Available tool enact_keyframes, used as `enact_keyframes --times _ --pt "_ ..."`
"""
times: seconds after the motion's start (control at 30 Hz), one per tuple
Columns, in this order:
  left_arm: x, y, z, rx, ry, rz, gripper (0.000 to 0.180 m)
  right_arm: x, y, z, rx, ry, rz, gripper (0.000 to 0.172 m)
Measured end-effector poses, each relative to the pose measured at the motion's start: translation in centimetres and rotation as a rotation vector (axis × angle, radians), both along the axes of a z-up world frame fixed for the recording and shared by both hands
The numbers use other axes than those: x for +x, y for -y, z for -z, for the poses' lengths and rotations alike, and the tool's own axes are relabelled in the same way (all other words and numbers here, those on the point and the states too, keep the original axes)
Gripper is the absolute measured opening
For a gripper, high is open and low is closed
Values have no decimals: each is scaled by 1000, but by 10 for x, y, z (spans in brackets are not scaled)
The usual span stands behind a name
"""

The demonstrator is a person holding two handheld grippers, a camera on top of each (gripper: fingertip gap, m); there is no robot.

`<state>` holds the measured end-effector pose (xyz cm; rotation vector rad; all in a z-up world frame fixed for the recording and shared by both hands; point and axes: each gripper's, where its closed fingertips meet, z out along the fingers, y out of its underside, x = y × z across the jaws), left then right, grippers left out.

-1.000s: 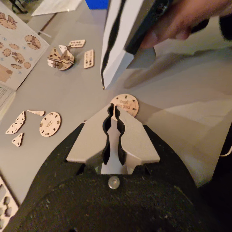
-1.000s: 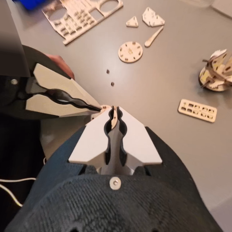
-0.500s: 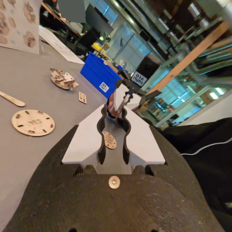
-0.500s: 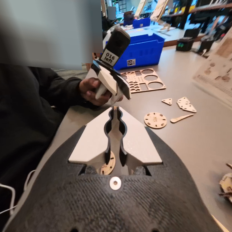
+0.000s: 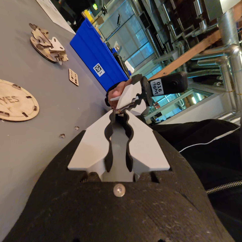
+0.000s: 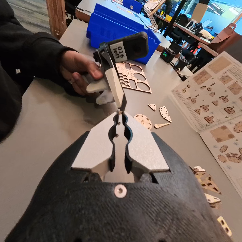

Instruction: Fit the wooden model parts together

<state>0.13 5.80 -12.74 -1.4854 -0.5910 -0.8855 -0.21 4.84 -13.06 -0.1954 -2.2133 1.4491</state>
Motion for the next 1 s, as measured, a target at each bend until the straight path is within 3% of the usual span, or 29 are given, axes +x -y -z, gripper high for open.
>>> enact_keyframes --times 0.3,0.47,0.77,1.0 --pt "3 0 -1 16 37 33 0 1 0 -2 28 -67 9 3" --pt "0 1 -4 42 74 25 0 -3 -1 -8 38 -150 52 13" --pt "-3 4 -9 90 145 33 0 -1 1 -12 226 -451 131 0" --pt "-4 5 -10 103 164 34 0 -2 3 -8 260 -482 139 5"
